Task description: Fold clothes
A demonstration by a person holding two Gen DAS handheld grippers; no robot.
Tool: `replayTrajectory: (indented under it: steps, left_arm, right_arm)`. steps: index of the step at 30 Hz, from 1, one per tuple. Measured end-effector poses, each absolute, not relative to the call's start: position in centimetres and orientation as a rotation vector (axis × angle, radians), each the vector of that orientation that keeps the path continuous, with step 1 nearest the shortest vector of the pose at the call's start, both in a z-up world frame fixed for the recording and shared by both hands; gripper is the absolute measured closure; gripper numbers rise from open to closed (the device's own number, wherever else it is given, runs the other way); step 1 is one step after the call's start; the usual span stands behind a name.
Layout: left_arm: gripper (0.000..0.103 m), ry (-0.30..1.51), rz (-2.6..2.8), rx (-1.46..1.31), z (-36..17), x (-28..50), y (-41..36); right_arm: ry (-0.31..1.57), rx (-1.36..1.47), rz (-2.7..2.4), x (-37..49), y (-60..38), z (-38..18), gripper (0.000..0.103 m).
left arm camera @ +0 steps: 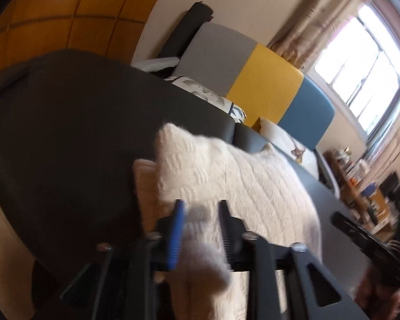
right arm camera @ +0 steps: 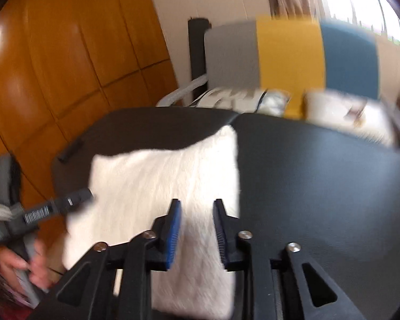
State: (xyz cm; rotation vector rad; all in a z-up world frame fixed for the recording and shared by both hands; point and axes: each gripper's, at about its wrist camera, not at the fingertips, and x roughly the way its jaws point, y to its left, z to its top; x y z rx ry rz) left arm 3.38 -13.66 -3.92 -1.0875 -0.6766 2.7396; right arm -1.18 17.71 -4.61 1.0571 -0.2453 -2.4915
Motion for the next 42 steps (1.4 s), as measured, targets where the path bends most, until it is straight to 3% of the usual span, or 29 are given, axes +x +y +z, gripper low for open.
replayTrajectory:
  steps: [2,5,8,10,12,18,20,23,28,32,42]
  left_arm:
    - [0.024,-0.705,2.746,-1.116,-4.0,2.7,-14.6]
    - [0.015,-0.767,2.741,-1.176,-4.7,1.7,-15.9]
    - [0.012,-0.885,2.592,-1.294,-6.3,0.2,-16.9]
    - [0.012,-0.984,2.473,-1.354,-7.7,-0.4,-17.2]
    - [0.011,-1.038,2.425,-1.361,-8.4,-0.5,-17.2]
    - [0.007,-0.956,2.387,-1.330,-8.7,-1.0,-16.4]
    - [0.014,-0.903,2.396,-1.321,-8.7,-1.2,-15.9]
    - [0.038,-0.854,2.417,-1.303,-8.7,-1.1,-15.4]
    - [0.060,-0.768,2.439,-1.248,-7.5,-0.6,-15.1]
    - [0.066,-0.712,2.453,-1.218,-6.4,-0.1,-15.2]
    - [0.069,-0.746,2.550,-1.105,-3.3,0.6,-18.8]
  right_arm:
    - [-0.381,1.131,-2.441,-3.4,18.9,-5.4,0.073]
    - [-0.565,1.234,-2.351,-6.4,20.6,-6.7,0.063]
    - [-0.620,1.313,-2.240,-7.9,20.7,-8.4,0.046]
    - [-0.655,1.362,-2.164,-8.8,20.8,-9.5,0.029]
    - [-0.685,1.403,-2.091,-9.7,20.8,-10.5,0.022]
    - [-0.731,1.441,-1.929,-10.9,19.7,-12.4,0.022]
    - [-0.765,1.460,-1.886,-11.0,19.1,-13.1,0.022]
    - [-0.786,1.444,-1.916,-10.4,18.4,-13.4,0.039]
    - [-0.725,1.428,-2.003,-9.2,17.5,-11.4,0.052]
    - [-0.693,1.417,-2.041,-8.5,16.7,-9.8,0.055]
    - [-0.542,1.313,-1.999,-9.0,10.4,-4.4,0.057]
